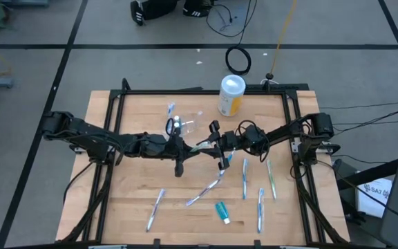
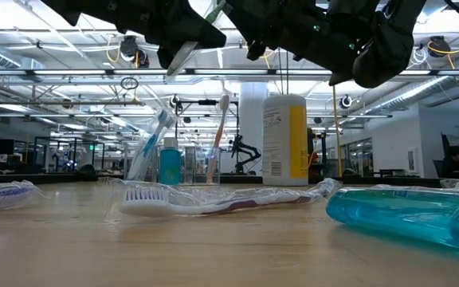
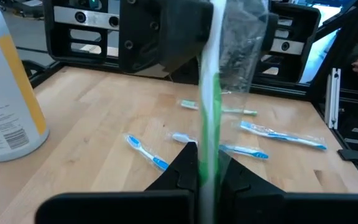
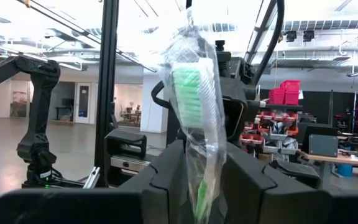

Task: Pick & Place toothbrushing station
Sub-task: Put the green toothbrush into the transparent organizer

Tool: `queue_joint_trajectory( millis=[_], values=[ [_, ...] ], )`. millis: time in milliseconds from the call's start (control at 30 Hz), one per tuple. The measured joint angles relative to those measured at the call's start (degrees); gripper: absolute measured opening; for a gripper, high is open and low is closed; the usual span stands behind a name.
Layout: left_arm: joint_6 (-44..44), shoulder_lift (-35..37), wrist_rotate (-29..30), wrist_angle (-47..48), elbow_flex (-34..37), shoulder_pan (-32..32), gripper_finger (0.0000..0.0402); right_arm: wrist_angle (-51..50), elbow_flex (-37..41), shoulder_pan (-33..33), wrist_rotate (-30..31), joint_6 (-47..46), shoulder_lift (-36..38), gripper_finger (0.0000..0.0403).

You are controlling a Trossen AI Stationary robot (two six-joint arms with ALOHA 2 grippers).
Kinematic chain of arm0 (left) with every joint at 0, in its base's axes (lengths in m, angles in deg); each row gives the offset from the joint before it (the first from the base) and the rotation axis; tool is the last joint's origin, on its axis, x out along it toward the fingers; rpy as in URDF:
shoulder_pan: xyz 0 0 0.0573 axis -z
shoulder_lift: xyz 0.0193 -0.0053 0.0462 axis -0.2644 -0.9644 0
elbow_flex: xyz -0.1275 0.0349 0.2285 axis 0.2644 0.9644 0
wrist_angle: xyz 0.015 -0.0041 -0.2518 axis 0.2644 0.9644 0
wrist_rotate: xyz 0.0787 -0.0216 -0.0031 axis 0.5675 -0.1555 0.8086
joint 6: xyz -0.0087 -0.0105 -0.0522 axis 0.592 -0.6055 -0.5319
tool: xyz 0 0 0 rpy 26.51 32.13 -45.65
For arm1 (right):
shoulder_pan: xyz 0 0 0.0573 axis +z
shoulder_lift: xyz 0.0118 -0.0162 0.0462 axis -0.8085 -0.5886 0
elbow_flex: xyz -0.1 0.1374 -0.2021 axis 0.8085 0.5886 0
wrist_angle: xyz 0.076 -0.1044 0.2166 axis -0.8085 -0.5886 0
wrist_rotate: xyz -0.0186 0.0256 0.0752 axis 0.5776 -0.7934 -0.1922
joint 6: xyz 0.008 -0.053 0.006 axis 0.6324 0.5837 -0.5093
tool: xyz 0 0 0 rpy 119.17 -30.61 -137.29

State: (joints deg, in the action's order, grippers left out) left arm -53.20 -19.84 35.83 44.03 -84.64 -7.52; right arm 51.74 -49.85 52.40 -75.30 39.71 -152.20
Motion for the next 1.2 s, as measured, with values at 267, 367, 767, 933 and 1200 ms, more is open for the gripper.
queue_joint_trajectory(
  millis=[267, 367, 767, 933, 1200],
  values=[
    [-0.1, 0.0, 0.0, 0.6, 0.0, 0.0, 0.0010, -0.3, 0.0, -0.1, 0.4, 0.4, 0.0, 0.0015],
    [-0.2, 0.0, 0.0, 0.8, 0.0, 0.0, 0.0015, -1.0, 0.0, -0.1, 0.4, 1.8, 0.0, 0.0013],
    [-0.8, 0.0, 2.1, 1.3, 0.0, -0.1, 0.0105, -4.8, 0.0, -1.7, -0.1, 1.4, 0.0, 0.0010],
    [-1.3, 0.0, 7.3, 5.2, 0.0, -0.1, 0.0129, -5.8, 0.0, -2.7, 0.0, 1.5, 0.0, 0.0012],
    [-2.7, 0.0, 12.7, 10.5, 0.0, -0.1, 0.0163, -11.8, 0.0, -6.3, 0.6, 3.1, 0.0, 0.0012]
  ],
)
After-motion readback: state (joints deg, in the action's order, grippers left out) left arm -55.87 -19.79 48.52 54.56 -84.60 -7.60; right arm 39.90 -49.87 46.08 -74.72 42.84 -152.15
